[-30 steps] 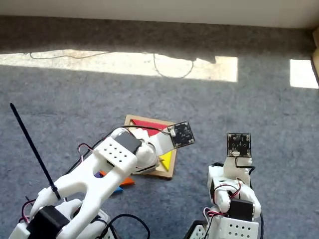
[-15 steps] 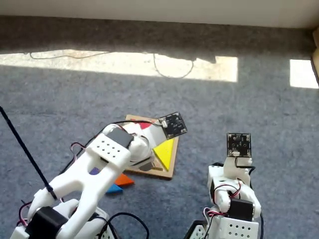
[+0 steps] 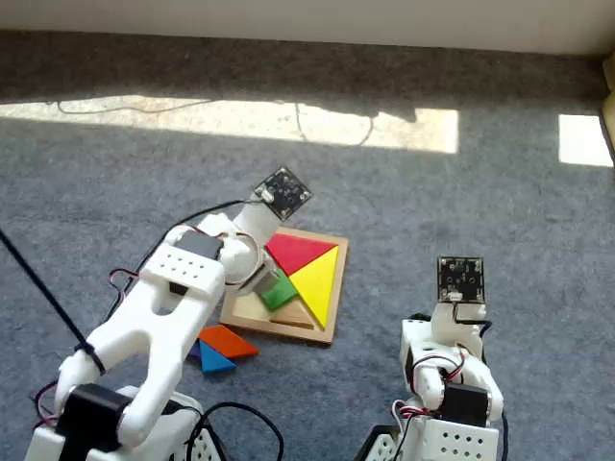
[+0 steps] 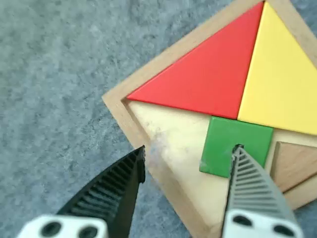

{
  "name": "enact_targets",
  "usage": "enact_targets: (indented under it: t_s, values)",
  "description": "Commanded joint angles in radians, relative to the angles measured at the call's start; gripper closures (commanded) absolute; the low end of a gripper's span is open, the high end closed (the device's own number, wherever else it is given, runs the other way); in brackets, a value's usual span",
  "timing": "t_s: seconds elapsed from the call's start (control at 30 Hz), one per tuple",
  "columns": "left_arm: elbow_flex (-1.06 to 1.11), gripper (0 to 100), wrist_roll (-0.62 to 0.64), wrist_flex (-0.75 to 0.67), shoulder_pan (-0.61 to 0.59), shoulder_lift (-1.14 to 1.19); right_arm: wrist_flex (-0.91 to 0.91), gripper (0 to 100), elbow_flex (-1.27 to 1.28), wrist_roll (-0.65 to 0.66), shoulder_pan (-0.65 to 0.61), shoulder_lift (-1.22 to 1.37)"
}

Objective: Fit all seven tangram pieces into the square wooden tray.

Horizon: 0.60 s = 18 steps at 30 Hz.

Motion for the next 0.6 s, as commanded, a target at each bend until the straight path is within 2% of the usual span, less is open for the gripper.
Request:
enact_targets:
  t_s: [0.0, 0.17, 0.33, 0.57]
  values:
    - [-0.051, 73, -0.028, -0.008, 0.013, 0.099, -0.019, 98.9, 0.094, 0.008, 0.015, -0.015]
    - [-0.062, 73, -0.049, -0.006, 0.045, 0.137, -0.019, 98.9, 0.094, 0.008, 0.015, -0.015]
    - [-0.016, 73, -0.051, 0.060, 0.147, 0.077, -0.019, 98.9, 0.094, 0.008, 0.016, -0.015]
    - [0.084, 73, -0.044, 0.064, 0.249, -0.044, -0.019, 98.9, 0.094, 0.008, 0.016, -0.015]
